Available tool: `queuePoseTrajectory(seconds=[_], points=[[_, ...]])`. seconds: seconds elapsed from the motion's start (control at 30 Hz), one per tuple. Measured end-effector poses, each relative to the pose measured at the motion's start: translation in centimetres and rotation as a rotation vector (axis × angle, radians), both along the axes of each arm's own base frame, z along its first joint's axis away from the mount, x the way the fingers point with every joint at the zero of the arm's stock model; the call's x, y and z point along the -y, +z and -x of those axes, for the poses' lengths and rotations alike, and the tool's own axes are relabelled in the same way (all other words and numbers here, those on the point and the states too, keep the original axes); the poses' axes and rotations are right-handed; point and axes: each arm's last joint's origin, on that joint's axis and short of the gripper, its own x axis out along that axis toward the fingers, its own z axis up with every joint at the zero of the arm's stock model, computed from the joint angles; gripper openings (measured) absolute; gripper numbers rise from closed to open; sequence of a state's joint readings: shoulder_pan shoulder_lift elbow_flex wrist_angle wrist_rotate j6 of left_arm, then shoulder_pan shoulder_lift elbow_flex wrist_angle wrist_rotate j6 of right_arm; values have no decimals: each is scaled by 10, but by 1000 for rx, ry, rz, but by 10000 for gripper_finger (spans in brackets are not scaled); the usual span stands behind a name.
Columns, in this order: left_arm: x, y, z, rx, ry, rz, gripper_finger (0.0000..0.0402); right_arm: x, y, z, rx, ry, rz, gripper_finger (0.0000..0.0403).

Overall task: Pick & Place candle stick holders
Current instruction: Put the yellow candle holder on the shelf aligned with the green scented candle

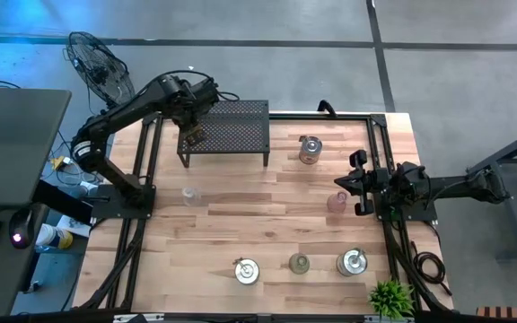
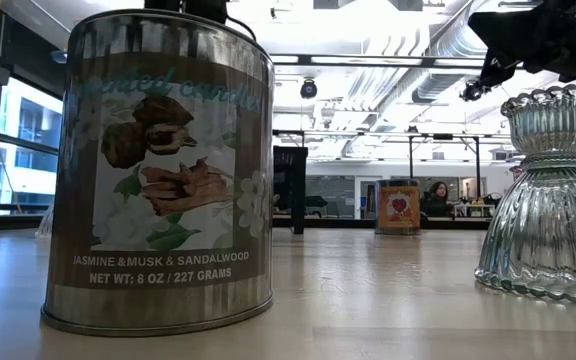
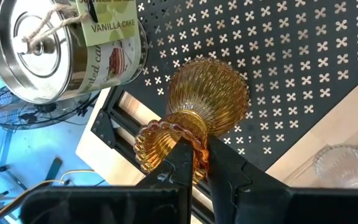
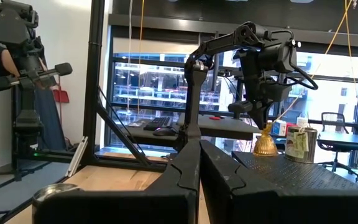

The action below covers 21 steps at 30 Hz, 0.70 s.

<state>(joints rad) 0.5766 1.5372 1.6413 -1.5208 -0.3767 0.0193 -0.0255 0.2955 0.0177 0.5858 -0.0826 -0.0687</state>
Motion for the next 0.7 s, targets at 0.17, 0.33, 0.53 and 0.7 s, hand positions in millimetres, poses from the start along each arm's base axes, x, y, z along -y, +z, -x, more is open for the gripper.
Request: queuePoseTrajectory(seconds=[0.17,0.33,0.53,0.7], points=[[0,0,0,2,0,-1,20,0,0,0,0,0,0,0],[0,0,0,2,0,-2,20,0,0,0,0,0,-1,0],[0,0,0,-3,2,-9,20,0,0,0,0,0,-1,0],[-2,-3,-3,-9,2,-7,20,0,0,0,0,1,-1,0]])
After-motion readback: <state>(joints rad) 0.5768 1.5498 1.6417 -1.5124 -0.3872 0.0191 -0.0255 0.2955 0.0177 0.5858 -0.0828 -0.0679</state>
